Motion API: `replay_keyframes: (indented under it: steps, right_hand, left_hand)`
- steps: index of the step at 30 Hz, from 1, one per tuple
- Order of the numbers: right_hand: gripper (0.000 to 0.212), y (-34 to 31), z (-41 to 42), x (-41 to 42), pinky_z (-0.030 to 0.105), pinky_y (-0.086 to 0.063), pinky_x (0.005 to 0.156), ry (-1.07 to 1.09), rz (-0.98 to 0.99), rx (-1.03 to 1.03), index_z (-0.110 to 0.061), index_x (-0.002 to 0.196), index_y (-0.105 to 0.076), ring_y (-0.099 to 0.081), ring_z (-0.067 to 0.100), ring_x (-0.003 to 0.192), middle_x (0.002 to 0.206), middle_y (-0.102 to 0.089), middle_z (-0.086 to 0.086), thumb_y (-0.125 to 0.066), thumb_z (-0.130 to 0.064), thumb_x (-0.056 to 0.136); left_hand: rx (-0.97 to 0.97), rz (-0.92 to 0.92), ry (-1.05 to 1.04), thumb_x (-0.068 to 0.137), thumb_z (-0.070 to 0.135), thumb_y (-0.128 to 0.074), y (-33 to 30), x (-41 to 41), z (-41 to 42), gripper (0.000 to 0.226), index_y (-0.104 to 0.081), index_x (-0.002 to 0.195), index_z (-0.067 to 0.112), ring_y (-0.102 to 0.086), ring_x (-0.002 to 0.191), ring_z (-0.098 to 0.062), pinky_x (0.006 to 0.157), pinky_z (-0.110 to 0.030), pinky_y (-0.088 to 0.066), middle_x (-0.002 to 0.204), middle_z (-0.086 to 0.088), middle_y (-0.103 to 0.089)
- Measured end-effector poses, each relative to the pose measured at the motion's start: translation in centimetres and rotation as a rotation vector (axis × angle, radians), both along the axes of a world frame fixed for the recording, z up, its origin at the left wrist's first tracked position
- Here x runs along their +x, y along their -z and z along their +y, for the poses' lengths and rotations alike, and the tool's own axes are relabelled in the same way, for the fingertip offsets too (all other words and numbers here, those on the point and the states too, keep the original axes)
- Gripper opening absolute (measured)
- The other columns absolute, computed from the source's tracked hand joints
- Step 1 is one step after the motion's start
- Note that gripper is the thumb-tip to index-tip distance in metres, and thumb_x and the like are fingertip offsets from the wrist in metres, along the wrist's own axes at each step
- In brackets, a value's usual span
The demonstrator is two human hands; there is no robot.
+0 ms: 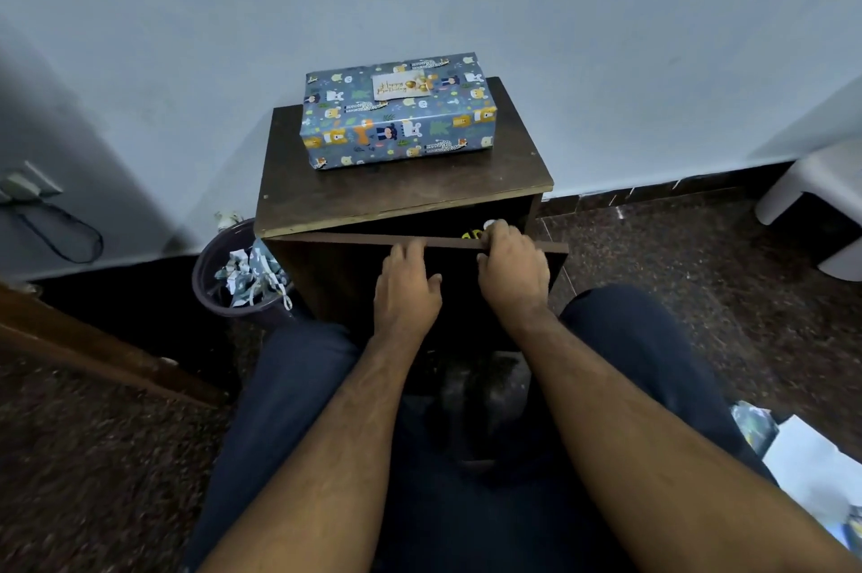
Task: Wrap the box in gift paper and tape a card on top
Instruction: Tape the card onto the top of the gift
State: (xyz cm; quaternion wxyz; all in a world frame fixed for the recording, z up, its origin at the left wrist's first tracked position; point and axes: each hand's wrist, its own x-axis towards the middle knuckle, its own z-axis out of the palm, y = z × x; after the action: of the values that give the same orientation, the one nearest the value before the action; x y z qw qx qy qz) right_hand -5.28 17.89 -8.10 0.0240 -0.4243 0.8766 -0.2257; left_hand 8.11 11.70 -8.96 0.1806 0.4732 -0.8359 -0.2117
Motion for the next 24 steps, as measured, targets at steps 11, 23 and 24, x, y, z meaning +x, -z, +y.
replay_keyframes:
  steps: [11,23,24]
  right_hand:
    - [0.05,2.1,-4.8,-3.7,0.042,-0.046,0.106,-0.137,-0.311,0.091,-0.01,0.142,-0.054,-0.054,0.032,0.129,0.142,-0.054,0.01,-0.065,-0.025,0.096]
    - [0.027,-0.5,-4.9,-2.8,0.048,-0.05,0.093,-0.13,-0.269,-0.096,-0.009,0.117,-0.06,-0.054,0.033,0.115,0.121,-0.054,0.011,-0.063,-0.026,0.096]
    - [0.025,-1.1,-4.7,-2.8,0.047,-0.05,0.092,-0.121,-0.255,-0.117,-0.009,0.115,-0.061,-0.055,0.033,0.113,0.119,-0.054,0.011,-0.062,-0.026,0.097]
  left_hand:
    - [0.144,-0.064,-0.002,0.098,0.028,-0.065,2.2,-3.0,-4.6,0.07,-0.032,0.156,0.007,-0.02,0.154,-0.031,0.123,-0.039,-0.023,0.159,-0.013,-0.04]
    - [0.021,0.224,-0.032,0.098,0.023,-0.064,-1.4,-3.1,-4.1,0.052,-0.051,0.145,0.006,-0.051,0.135,-0.027,0.113,-0.041,-0.04,0.143,-0.011,-0.057]
    - [0.012,0.265,-0.05,0.098,0.022,-0.065,-2.1,-2.8,-4.0,0.05,-0.052,0.144,0.007,-0.051,0.134,-0.027,0.112,-0.039,-0.04,0.142,-0.011,-0.058]
